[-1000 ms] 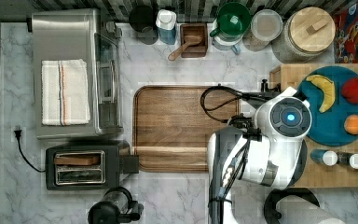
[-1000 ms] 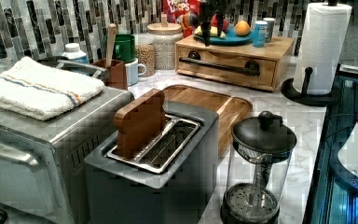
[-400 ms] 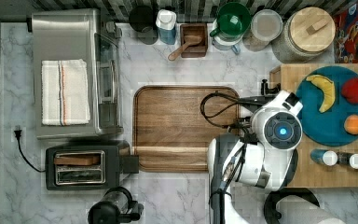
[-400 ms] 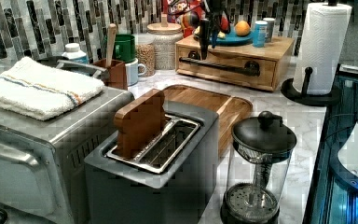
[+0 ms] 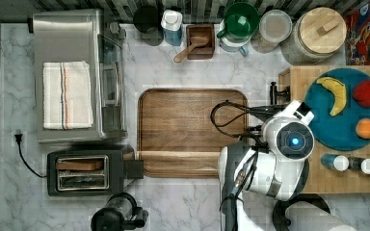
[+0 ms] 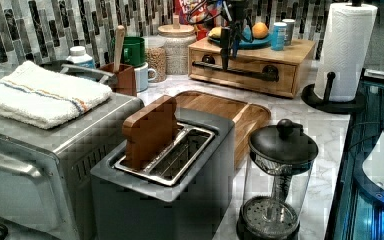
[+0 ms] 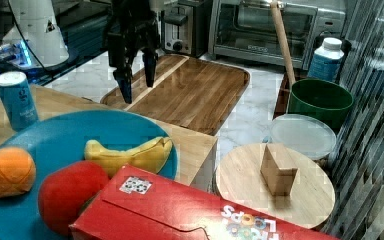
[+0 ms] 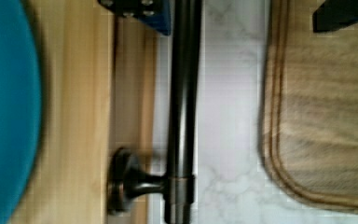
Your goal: Open the drawer.
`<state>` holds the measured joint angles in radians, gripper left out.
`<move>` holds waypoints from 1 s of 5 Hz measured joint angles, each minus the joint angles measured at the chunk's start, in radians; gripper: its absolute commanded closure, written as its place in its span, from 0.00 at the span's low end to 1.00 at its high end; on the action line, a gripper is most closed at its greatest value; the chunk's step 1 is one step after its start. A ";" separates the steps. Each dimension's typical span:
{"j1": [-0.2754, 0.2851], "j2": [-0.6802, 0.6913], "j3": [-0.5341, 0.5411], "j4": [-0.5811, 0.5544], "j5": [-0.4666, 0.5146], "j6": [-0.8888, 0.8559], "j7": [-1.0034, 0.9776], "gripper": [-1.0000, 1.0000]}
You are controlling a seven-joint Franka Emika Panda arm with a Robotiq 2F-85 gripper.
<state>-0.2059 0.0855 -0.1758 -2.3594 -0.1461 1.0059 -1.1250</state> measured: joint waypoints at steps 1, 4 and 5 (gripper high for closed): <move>-0.009 0.044 -0.014 0.000 -0.001 0.018 0.000 0.00; -0.019 0.092 -0.016 -0.023 -0.019 0.030 0.022 0.00; -0.019 0.106 -0.016 -0.023 -0.011 0.030 0.043 0.00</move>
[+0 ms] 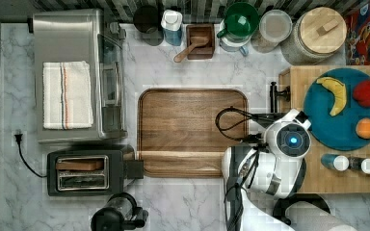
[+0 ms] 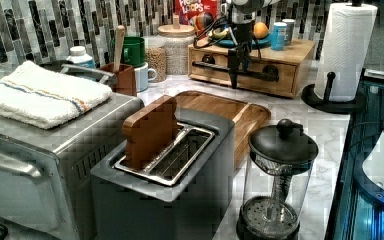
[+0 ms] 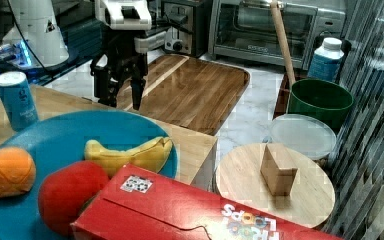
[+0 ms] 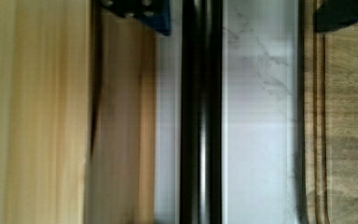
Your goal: Open the drawer.
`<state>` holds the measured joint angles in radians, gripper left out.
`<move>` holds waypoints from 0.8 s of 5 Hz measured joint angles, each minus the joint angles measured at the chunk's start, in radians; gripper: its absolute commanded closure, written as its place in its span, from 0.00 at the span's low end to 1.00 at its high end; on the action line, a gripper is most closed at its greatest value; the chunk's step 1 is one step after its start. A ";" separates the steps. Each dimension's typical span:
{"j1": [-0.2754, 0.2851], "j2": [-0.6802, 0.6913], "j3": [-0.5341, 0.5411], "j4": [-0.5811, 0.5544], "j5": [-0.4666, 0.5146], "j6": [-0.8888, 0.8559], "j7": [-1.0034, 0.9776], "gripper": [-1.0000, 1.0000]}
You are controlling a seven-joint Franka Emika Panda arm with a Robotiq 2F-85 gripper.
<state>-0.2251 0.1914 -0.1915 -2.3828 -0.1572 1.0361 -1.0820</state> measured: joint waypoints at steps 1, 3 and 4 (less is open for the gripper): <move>0.017 0.008 0.000 -0.002 -0.013 -0.002 0.127 0.00; 0.040 0.004 -0.016 -0.002 -0.031 0.000 0.228 0.00; 0.039 0.001 -0.014 -0.006 -0.032 0.004 0.232 0.00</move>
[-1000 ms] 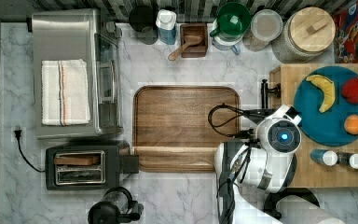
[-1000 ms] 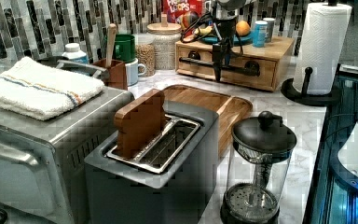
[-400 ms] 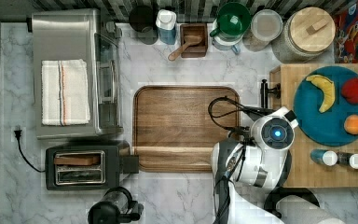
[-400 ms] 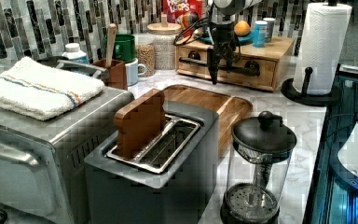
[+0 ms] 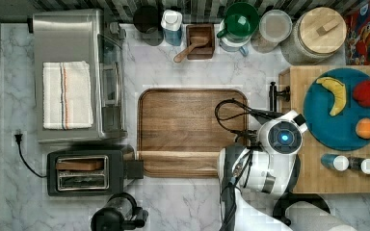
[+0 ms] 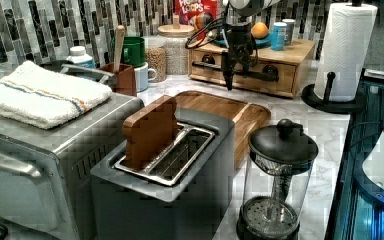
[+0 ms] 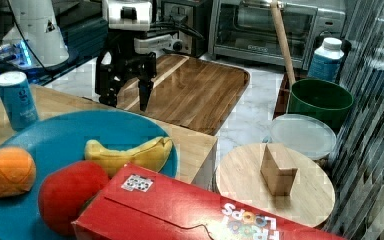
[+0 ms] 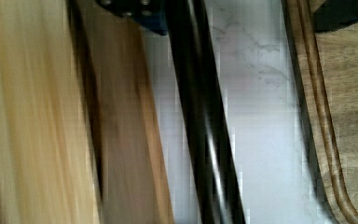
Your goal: Open the drawer.
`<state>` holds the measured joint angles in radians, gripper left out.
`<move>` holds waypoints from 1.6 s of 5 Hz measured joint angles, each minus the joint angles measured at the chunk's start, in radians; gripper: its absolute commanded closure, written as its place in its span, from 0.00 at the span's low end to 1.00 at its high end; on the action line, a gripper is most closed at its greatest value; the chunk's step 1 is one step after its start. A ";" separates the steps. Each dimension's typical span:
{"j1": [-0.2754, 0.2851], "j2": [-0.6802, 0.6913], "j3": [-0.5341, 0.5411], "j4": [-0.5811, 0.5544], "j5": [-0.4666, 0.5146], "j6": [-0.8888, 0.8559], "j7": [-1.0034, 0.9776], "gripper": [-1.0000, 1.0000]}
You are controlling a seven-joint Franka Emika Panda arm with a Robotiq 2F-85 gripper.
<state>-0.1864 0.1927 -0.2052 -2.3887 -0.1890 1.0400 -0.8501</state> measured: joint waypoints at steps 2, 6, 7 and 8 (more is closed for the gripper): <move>0.000 -0.006 0.035 -0.018 0.013 0.031 0.057 0.00; 0.134 -0.045 0.242 -0.074 -0.014 0.032 0.305 0.00; 0.145 -0.045 0.302 -0.078 -0.048 0.024 0.313 0.00; 0.139 -0.045 0.293 -0.080 -0.083 0.036 0.381 0.00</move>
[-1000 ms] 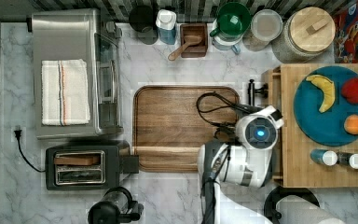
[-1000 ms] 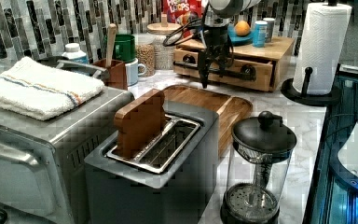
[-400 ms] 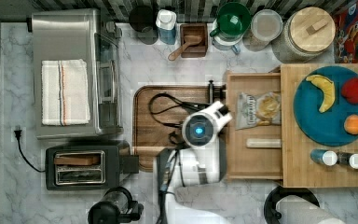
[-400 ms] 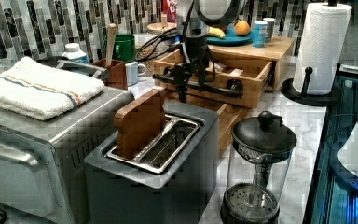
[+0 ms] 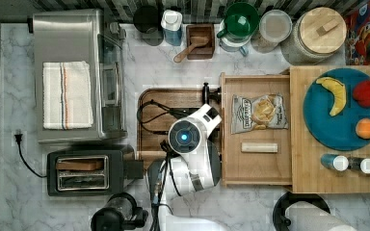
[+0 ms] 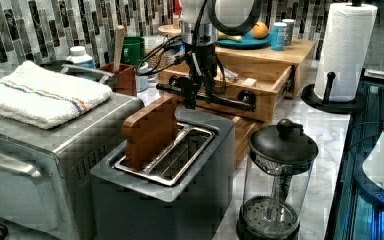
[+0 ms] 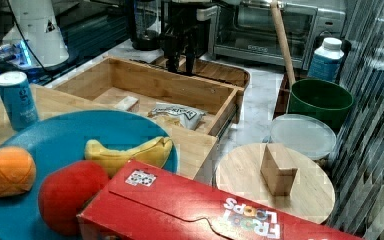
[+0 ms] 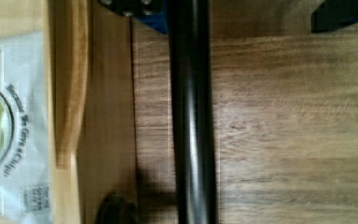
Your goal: Open the drawer.
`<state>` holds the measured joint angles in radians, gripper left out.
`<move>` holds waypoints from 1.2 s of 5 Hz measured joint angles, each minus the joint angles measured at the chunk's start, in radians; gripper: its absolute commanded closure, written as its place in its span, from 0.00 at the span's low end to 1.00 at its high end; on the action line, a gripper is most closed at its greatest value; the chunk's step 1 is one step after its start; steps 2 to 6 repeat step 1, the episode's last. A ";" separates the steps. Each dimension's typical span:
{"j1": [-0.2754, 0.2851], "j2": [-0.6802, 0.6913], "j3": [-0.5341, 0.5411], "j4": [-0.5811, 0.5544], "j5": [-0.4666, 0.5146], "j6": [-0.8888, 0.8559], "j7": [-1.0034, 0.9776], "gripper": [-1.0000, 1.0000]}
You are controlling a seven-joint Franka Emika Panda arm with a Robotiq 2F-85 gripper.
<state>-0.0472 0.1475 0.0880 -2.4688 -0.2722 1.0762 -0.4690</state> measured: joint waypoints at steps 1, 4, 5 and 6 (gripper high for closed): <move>0.003 -0.005 0.003 0.000 0.003 -0.008 0.050 0.00; 0.003 -0.005 0.003 0.000 0.003 -0.008 0.050 0.00; 0.003 -0.005 0.003 0.000 0.003 -0.008 0.050 0.00; 0.003 -0.005 0.003 0.000 0.003 -0.008 0.050 0.00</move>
